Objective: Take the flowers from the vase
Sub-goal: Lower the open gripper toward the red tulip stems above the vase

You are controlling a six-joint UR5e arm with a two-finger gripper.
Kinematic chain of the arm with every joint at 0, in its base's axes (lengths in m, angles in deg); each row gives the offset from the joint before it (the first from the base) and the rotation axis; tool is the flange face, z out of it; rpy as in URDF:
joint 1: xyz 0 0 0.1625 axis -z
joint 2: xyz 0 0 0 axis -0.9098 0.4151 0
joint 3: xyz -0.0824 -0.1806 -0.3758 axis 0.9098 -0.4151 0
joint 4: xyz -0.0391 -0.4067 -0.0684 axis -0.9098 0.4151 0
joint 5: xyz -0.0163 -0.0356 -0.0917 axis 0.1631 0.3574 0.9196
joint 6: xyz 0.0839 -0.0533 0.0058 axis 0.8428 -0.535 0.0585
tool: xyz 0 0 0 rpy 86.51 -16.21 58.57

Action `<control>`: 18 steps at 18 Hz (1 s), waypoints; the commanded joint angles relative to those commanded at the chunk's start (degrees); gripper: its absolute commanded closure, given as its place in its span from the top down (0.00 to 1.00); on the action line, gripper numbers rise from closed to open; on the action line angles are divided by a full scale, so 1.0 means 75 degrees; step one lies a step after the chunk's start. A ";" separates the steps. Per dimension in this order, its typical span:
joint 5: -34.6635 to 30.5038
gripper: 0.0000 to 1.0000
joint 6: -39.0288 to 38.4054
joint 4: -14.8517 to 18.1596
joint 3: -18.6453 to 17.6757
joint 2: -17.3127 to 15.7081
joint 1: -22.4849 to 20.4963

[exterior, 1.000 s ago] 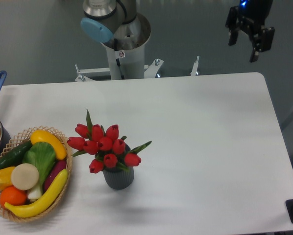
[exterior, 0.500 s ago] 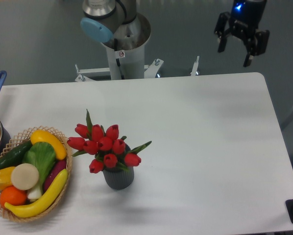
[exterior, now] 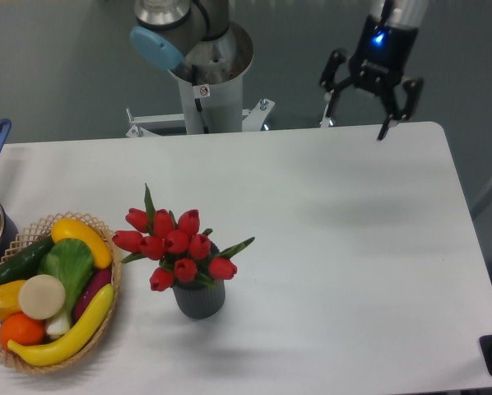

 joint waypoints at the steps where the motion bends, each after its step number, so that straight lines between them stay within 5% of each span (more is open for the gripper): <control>1: 0.0058 1.00 -0.0093 0.0000 -0.0083 0.0000 0.0047; 6: 0.0563 1.00 -0.0246 -0.0386 -0.0200 0.0351 0.0783; 12: 0.0668 1.00 -0.0211 -0.1568 -0.0540 0.0913 0.1687; 18: 0.2378 1.00 -0.0258 -0.1969 -0.0822 0.1195 0.1828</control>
